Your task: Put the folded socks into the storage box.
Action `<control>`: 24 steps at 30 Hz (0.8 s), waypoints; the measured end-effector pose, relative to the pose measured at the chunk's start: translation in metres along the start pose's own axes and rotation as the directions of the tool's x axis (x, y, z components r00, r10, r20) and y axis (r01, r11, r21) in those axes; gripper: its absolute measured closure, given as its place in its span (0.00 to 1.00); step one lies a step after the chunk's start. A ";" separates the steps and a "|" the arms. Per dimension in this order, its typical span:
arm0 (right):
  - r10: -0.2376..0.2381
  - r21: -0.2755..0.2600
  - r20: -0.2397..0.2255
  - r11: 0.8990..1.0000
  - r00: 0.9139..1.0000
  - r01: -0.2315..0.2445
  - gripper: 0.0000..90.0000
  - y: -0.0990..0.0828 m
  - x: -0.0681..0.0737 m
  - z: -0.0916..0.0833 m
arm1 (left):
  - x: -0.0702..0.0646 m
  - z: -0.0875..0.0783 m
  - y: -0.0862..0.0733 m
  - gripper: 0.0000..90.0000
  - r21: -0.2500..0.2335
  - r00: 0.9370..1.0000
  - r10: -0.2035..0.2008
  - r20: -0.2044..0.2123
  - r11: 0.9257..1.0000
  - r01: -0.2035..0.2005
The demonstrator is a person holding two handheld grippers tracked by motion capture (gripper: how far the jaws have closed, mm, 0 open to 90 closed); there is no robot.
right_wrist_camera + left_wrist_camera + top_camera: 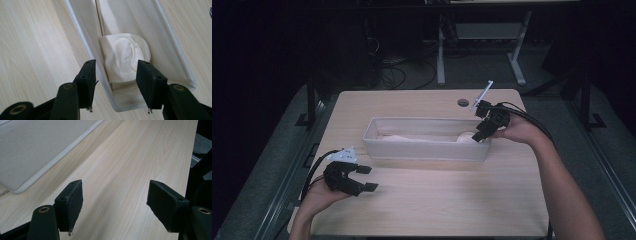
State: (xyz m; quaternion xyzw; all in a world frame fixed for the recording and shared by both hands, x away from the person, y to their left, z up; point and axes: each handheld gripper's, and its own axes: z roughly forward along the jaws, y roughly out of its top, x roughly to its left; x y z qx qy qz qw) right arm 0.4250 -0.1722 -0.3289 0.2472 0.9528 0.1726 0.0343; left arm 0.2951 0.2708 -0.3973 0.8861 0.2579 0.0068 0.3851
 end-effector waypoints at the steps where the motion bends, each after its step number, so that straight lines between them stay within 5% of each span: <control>1: 0.000 -0.002 0.001 1.000 1.000 0.000 0.56 -0.001 0.000 0.000 | 0.000 0.000 0.000 0.32 0.001 1.000 -0.002 0.001 1.000 0.002; 24: 0.000 -0.019 0.006 1.000 1.000 0.000 0.55 -0.016 0.011 -0.016 | -0.001 -0.002 0.000 0.32 -0.002 1.000 0.003 -0.002 1.000 -0.003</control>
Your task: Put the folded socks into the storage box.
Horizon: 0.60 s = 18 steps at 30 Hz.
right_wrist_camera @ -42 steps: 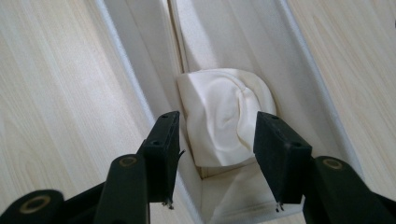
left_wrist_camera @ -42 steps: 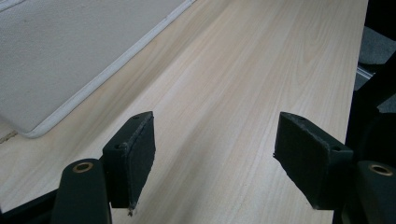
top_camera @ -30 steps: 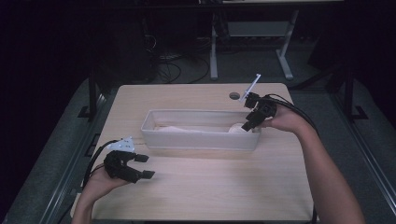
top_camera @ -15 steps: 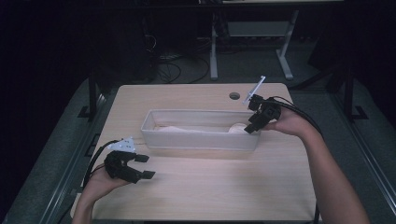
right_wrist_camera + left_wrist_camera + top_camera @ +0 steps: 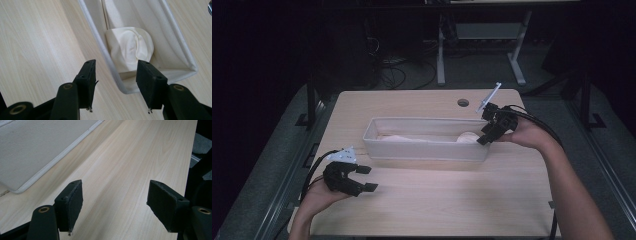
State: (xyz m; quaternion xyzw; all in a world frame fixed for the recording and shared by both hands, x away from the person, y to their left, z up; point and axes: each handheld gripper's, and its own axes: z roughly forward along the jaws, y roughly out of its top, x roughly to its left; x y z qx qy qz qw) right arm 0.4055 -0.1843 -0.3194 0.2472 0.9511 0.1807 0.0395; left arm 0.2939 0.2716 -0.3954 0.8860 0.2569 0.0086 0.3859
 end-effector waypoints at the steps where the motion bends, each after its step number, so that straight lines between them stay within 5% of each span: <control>1: -0.001 0.001 0.001 1.000 1.000 0.001 0.55 0.000 0.000 0.000 | 0.000 0.000 0.000 0.32 0.000 1.000 0.002 -0.001 1.000 -0.002; 18: 0.001 -0.012 0.011 1.000 1.000 -0.001 0.55 -0.015 0.014 -0.008 | -0.002 0.000 0.002 0.32 0.000 1.000 0.006 -0.002 1.000 -0.006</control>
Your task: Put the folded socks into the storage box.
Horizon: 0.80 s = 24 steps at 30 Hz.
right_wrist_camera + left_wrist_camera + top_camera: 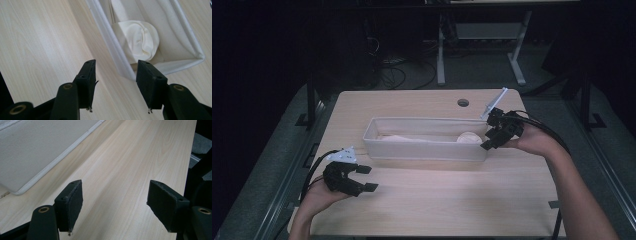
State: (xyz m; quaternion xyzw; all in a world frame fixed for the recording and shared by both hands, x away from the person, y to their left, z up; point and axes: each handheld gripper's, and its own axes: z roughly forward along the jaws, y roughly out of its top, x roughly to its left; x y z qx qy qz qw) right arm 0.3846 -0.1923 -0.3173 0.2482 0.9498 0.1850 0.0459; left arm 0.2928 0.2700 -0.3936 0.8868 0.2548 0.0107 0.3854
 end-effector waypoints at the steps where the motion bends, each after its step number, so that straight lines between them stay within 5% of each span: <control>1: 0.002 0.000 0.000 1.000 1.000 -0.002 0.55 -0.001 0.001 0.000 | 0.000 0.000 0.000 0.31 -0.001 1.000 -0.001 0.000 1.000 0.001; 24: 0.029 -0.017 -0.019 0.999 0.999 -0.029 0.55 -0.031 0.018 0.008 | -0.004 0.002 0.002 0.31 0.008 1.000 0.014 -0.002 1.000 -0.014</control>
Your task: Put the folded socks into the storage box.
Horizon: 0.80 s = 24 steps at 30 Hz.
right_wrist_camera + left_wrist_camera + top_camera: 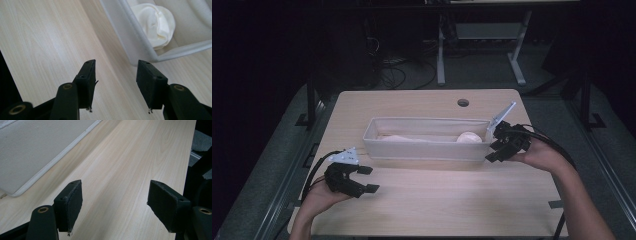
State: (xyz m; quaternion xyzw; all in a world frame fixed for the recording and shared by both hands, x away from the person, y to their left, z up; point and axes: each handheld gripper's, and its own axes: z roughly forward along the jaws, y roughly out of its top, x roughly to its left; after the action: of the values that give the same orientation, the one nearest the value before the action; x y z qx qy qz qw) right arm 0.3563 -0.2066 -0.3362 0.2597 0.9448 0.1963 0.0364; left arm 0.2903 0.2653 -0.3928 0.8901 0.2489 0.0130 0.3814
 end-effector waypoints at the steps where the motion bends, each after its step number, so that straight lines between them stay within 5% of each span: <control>1: 0.001 0.000 0.001 1.000 1.000 -0.001 0.55 -0.001 0.000 0.000 | 0.000 0.000 0.000 0.31 0.000 1.000 -0.001 0.000 1.000 0.001; 24: 0.024 -0.011 -0.019 1.000 1.000 -0.024 0.55 -0.025 0.008 0.011 | -0.001 0.000 0.000 0.31 0.004 1.000 -0.001 -0.002 1.000 0.001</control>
State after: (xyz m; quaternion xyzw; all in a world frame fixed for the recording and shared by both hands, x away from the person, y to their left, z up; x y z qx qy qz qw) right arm 0.3397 -0.2183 -0.3557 0.2690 0.9408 0.2044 0.0267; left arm 0.2899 0.2645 -0.3929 0.8908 0.2500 0.0134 0.3792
